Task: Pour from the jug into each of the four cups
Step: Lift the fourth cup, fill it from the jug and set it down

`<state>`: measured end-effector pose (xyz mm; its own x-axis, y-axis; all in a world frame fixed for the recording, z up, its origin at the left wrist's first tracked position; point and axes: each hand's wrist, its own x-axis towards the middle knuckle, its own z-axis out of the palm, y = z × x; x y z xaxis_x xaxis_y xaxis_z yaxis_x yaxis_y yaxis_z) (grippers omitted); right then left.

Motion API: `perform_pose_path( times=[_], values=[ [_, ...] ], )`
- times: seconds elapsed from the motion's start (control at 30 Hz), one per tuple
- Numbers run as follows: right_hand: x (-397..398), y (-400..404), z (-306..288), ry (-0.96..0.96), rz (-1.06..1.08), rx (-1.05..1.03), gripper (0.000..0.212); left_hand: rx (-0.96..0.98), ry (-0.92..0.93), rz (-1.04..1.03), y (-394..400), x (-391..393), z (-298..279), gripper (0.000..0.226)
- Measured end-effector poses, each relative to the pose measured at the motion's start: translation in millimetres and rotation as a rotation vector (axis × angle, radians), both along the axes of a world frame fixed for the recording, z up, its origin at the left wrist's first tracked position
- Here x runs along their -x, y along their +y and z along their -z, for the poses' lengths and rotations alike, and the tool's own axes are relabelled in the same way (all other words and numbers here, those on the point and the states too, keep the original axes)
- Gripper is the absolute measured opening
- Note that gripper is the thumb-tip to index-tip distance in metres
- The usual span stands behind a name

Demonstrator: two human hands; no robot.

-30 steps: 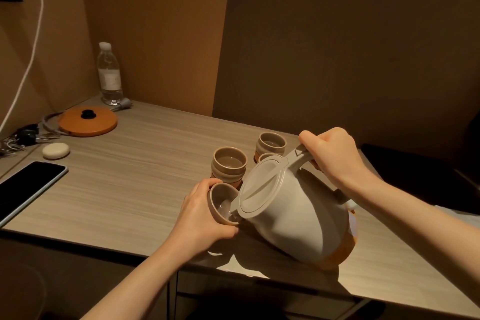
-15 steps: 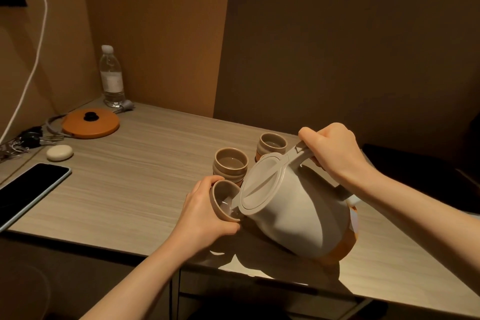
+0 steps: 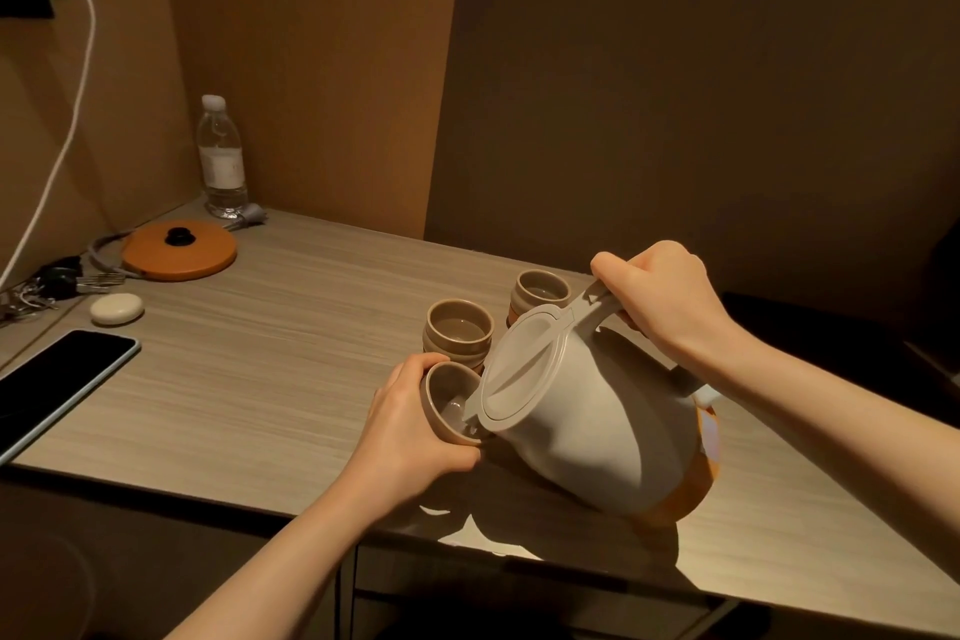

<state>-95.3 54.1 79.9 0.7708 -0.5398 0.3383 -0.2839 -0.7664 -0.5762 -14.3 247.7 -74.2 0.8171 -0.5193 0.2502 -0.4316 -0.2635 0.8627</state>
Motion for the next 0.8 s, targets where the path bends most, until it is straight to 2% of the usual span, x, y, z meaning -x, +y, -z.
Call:
perform_pose_path(
  times=[0.27,0.8],
  values=[
    [-1,-1,0,0.018,-0.009,0.036,0.050,0.012,0.028,0.006,-3,1,4,0.084],
    [1,-10,0,0.036,-0.013,0.090,0.064,0.040,0.051,0.020,-11,5,5,0.081]
  ],
)
